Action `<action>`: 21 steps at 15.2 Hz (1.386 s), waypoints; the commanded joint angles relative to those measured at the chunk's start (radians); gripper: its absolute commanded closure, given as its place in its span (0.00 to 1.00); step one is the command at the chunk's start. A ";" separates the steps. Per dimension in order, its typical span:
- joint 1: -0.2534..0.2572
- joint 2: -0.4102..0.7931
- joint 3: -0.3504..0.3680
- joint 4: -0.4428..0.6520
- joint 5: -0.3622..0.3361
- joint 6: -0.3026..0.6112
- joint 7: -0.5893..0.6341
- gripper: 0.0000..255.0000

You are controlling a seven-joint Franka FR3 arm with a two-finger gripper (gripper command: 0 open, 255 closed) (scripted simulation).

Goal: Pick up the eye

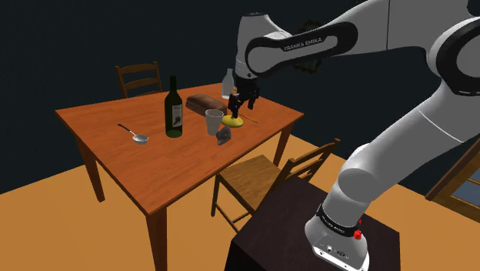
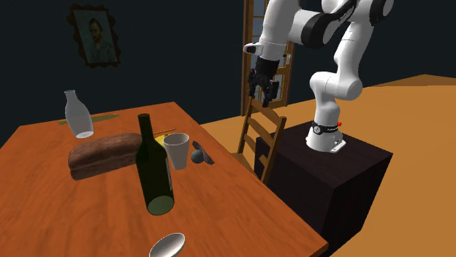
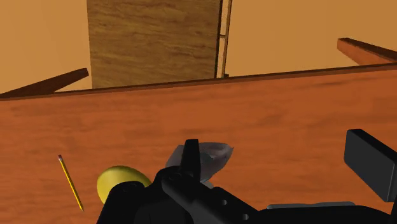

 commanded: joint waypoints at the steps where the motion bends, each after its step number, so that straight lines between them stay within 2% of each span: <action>1: -0.020 0.081 0.014 0.036 -0.030 0.028 0.060 0.00; 7: -0.060 0.326 0.026 0.169 -0.134 0.081 0.231 0.00; 13: -0.068 0.566 -0.003 0.343 -0.226 0.086 0.378 0.00; 21: -0.060 0.877 -0.075 0.632 -0.284 0.044 0.506 0.00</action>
